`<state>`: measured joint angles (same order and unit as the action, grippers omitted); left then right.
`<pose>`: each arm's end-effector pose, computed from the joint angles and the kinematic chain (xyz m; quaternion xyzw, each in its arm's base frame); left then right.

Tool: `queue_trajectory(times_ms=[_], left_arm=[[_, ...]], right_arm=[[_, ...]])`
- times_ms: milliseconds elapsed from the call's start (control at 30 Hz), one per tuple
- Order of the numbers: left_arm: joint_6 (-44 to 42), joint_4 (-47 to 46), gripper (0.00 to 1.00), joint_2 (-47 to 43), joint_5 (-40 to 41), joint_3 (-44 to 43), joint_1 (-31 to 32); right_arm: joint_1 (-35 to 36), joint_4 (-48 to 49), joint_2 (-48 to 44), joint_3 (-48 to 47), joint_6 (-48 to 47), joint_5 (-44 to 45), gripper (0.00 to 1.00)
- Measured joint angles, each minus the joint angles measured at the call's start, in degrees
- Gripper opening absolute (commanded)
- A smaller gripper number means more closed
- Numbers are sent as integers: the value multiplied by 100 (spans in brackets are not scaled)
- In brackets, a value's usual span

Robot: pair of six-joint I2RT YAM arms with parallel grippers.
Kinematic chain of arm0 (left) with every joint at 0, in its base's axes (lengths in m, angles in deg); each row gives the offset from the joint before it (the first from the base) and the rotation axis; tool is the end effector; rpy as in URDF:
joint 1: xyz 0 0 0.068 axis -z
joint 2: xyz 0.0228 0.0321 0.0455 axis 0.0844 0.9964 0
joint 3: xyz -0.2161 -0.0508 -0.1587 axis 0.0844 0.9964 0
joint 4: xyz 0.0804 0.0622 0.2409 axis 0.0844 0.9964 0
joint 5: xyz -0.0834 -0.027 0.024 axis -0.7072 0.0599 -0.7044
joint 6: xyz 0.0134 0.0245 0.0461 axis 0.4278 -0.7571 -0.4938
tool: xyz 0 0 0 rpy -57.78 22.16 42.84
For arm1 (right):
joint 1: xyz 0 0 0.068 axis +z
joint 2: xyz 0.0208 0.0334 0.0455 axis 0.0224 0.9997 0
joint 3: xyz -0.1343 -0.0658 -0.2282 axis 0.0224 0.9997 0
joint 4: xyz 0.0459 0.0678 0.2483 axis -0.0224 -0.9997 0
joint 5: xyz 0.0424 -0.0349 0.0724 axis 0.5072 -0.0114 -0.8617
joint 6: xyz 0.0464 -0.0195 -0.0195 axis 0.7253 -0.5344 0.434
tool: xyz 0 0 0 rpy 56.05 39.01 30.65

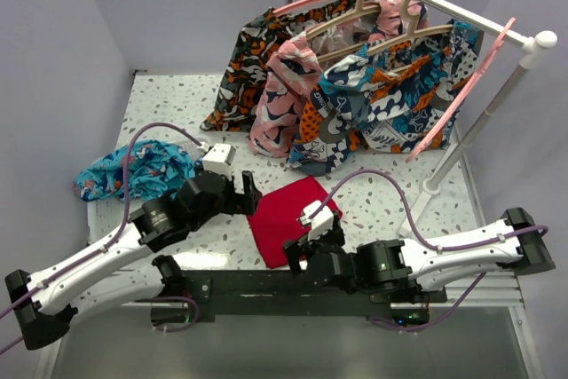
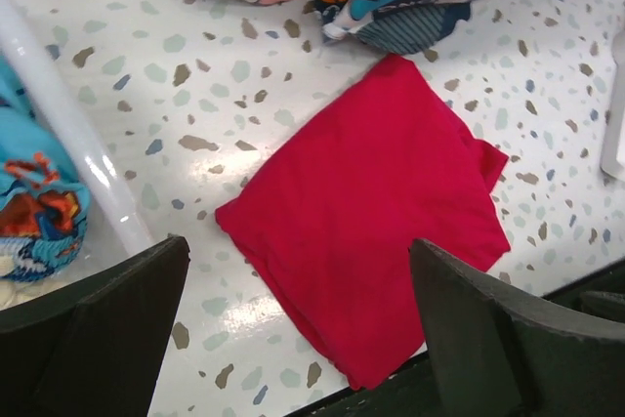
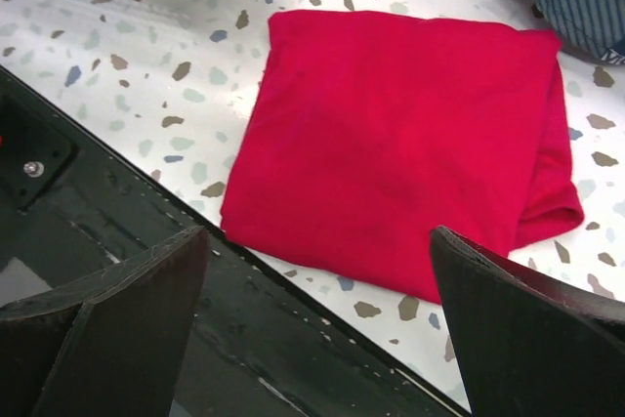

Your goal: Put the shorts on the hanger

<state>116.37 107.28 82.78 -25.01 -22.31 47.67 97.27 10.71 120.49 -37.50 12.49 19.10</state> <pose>0.1149 -0.1292 0.2982 0.0342 0.8677 -0.2157 0.4465 0.0049 0.2164 0.2655 -0.2260 0.8135 0.2026 0.4961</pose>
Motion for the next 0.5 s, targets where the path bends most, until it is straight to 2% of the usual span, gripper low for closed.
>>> queue_trajectory(times_ms=[300,433,500], left_arm=[[1266,1156,100,-55,1480,-136,-168],[1329,1198,100,46,1628,-188,-1182],[1228,1032,100,249,1469,-188,-1993]], right_arm=[[0,227,2,0,33,-103,99],[0,356,59,-2,28,-205,99],[0,404,164,-2,17,-260,99]])
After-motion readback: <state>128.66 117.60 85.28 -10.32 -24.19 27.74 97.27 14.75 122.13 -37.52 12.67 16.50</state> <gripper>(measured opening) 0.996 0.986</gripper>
